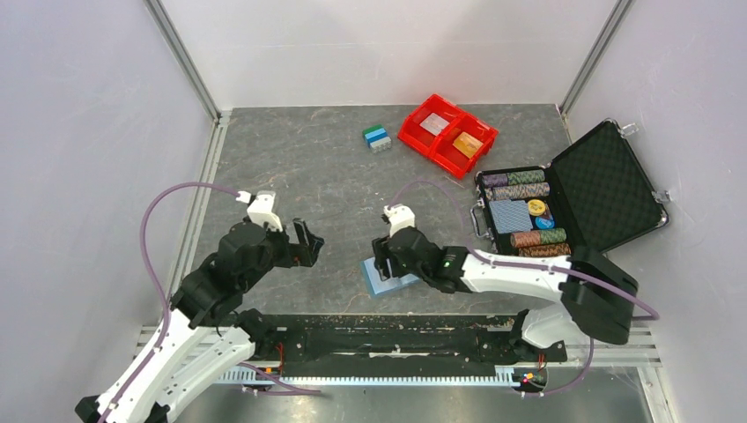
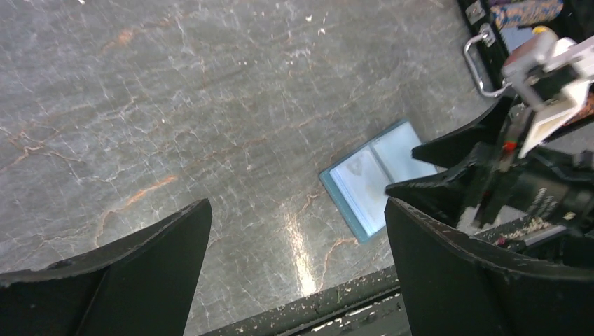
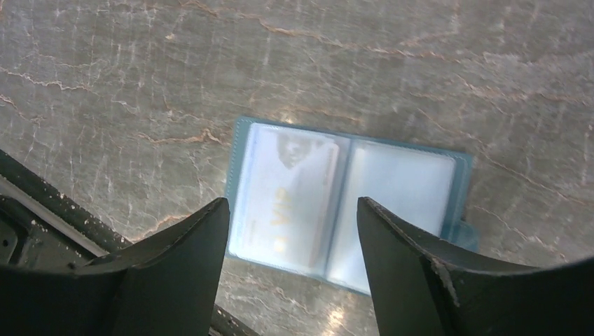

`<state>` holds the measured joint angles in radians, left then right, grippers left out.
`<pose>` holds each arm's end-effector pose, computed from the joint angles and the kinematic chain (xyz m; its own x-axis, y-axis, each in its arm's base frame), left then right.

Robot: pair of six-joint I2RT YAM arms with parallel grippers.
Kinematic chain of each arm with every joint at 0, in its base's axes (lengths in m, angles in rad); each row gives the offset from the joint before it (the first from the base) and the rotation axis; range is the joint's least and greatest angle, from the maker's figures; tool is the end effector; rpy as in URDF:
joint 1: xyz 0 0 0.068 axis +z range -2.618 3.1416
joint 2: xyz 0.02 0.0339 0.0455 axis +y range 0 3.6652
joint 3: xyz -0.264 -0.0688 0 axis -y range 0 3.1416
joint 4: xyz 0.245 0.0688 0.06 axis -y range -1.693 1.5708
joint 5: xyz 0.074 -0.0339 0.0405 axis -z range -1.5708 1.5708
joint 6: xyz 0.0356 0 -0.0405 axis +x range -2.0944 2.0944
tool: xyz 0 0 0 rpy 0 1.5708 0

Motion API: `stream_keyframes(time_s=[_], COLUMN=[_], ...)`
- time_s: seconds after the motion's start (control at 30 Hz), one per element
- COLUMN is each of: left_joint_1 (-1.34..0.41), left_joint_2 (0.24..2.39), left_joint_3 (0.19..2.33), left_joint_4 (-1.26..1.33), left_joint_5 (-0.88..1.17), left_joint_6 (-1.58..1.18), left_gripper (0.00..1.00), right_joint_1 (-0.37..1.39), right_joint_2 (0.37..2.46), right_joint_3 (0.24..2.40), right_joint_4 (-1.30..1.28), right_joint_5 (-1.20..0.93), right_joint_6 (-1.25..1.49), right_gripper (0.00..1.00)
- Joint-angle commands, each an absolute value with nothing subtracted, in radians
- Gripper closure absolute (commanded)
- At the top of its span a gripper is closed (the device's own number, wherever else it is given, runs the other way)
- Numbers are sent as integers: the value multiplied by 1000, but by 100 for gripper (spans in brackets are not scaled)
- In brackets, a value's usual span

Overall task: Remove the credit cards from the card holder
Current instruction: Remove the credit card from the card holder.

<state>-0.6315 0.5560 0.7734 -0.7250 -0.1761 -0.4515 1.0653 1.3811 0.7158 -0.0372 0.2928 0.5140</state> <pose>0.0984 -0.0642 0.3113 -0.5527 -0.1280 -0.8235 0.2406 0.9216 -0.3047 0.1458 0.2422 0.1989 -0.6319 -0.1696 -0.7563 -0.4827 0.8495 0.2129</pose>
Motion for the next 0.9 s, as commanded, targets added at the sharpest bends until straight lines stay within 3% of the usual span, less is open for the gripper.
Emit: stream_keyframes(time_s=[0.0,0.4,0.87], left_joint_1=[-631,-630,-630], left_joint_2=[492,445,420], left_joint_3=[781,771,766], left_joint_4=[-713,-708,-697], left_joint_5=[-243,-260,-239], left_joint_6=[-438,-449,-446], left_gripper=[0,0,0], right_joint_1=[1112,1132,1163], right_joint_2=[1464,1599,1712], right_joint_3=[842,883,938], right_joint_4=[-80,-122,-158], right_joint_5=[405,371,458], right_joint_6=[505,507,523], right_gripper=[28,22,23])
